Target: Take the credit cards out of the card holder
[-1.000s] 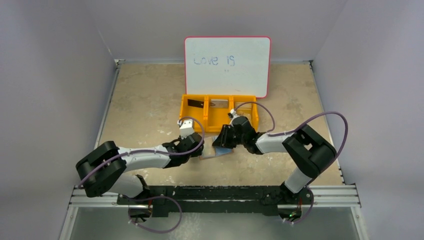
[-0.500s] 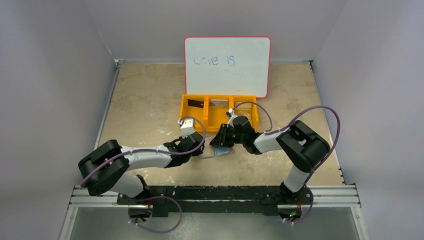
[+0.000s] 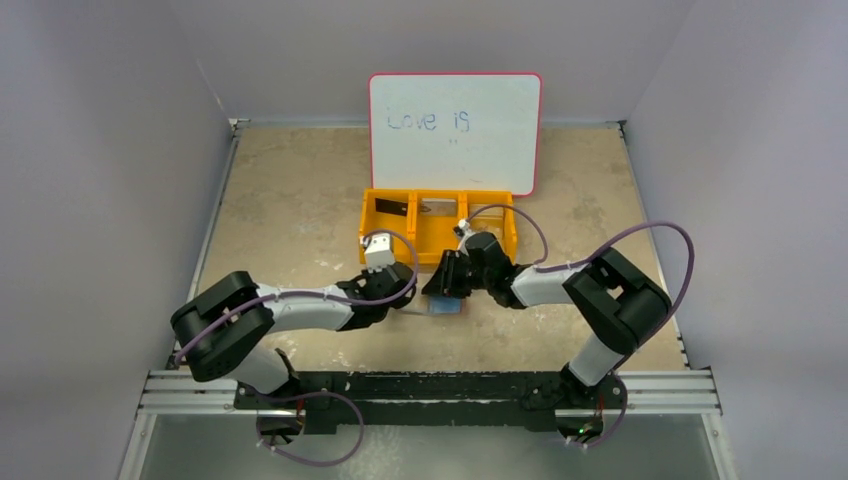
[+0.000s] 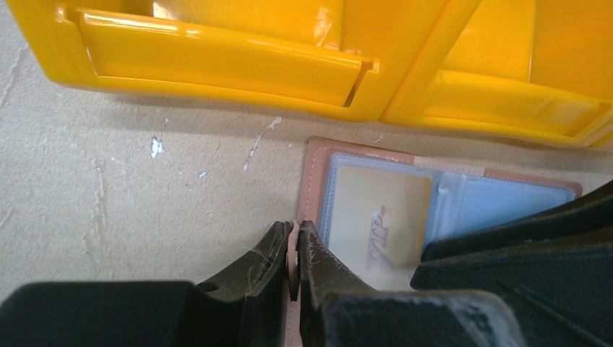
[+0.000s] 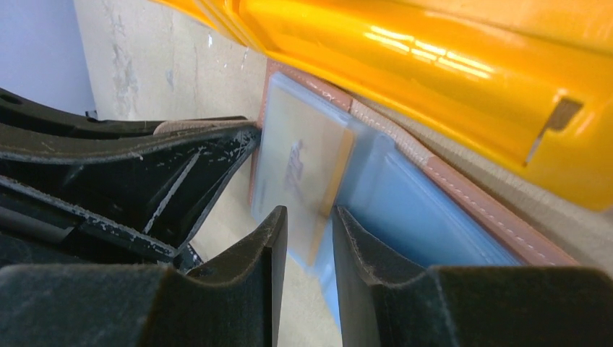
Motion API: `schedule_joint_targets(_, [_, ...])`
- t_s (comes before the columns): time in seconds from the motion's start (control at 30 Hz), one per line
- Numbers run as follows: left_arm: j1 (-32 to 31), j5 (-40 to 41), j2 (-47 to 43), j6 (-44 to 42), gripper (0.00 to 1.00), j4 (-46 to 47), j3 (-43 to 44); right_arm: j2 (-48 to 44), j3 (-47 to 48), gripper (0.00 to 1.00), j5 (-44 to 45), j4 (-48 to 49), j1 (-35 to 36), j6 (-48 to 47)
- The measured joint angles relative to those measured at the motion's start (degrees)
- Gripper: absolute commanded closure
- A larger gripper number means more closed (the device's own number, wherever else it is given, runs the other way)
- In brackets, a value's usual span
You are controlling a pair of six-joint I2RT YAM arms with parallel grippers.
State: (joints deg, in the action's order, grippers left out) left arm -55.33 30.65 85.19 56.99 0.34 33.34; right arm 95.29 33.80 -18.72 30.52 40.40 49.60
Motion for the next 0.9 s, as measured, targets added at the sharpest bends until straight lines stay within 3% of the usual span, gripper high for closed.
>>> schedule_joint_targets(0.07, [0.0, 0.0, 0.4, 0.5, 1.00, 0.2, 0.3, -1.0, 0.0, 0.68, 0.1, -1.8, 0.1, 0.0])
schedule_joint_targets(0.3, [-0.8, 0.7, 0.0, 2.2, 1.00, -0.1, 0.1, -1.7, -0.1, 0.75, -1.2, -3.7, 0.2, -0.4])
schedule_joint_targets(0.53, [-3.1, -0.7, -4.9, 4.9, 1.00, -2.9, -2.6, -8.7, 1.2, 0.61, 6.4, -13.6, 2.3, -7.3])
schedule_joint_targets(0.67, [-3.3, -1.5, -8.1, 5.2, 1.00, -5.0, -4.4, -13.7, 2.0, 0.53, 9.3, -14.2, 3.5, -14.4])
schedule_joint_targets(0.9, [-3.3, -2.0, -10.9, 5.2, 1.00, -6.0, -5.9, -10.3, 6.9, 0.32, 14.1, -18.3, 10.2, -20.0])
